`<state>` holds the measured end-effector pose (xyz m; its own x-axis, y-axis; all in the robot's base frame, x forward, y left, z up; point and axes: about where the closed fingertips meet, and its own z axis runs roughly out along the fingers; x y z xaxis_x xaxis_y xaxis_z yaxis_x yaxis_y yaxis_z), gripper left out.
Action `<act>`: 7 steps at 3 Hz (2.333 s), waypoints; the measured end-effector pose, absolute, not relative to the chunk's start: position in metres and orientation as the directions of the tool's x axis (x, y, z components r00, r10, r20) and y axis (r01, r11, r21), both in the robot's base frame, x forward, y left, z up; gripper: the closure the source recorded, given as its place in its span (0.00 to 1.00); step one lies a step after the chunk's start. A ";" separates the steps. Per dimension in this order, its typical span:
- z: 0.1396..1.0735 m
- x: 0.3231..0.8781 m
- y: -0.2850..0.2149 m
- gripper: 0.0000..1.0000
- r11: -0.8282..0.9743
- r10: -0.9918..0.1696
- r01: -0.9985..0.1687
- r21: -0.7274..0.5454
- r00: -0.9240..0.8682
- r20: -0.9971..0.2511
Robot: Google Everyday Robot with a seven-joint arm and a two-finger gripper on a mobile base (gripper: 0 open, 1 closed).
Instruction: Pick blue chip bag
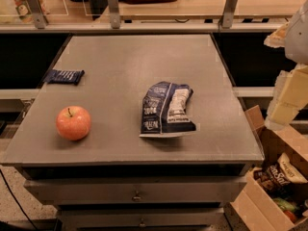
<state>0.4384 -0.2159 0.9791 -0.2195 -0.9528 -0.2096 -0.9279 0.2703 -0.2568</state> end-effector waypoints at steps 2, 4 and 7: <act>0.976 0.442 -0.207 0.00 0.252 -0.957 -0.931 -0.263 -0.200 -0.210; 0.932 0.465 -0.146 0.00 0.153 -0.976 -0.949 -0.276 -0.100 -0.195; 0.862 0.484 -0.045 0.18 0.001 -0.955 -0.977 -0.214 0.063 -0.289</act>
Offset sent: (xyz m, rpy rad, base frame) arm 0.0102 0.0207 -0.0135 -0.0016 0.0067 0.0496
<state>0.4837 -0.0452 0.8618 0.0626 -0.9554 -0.2886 -0.9768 0.0006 -0.2140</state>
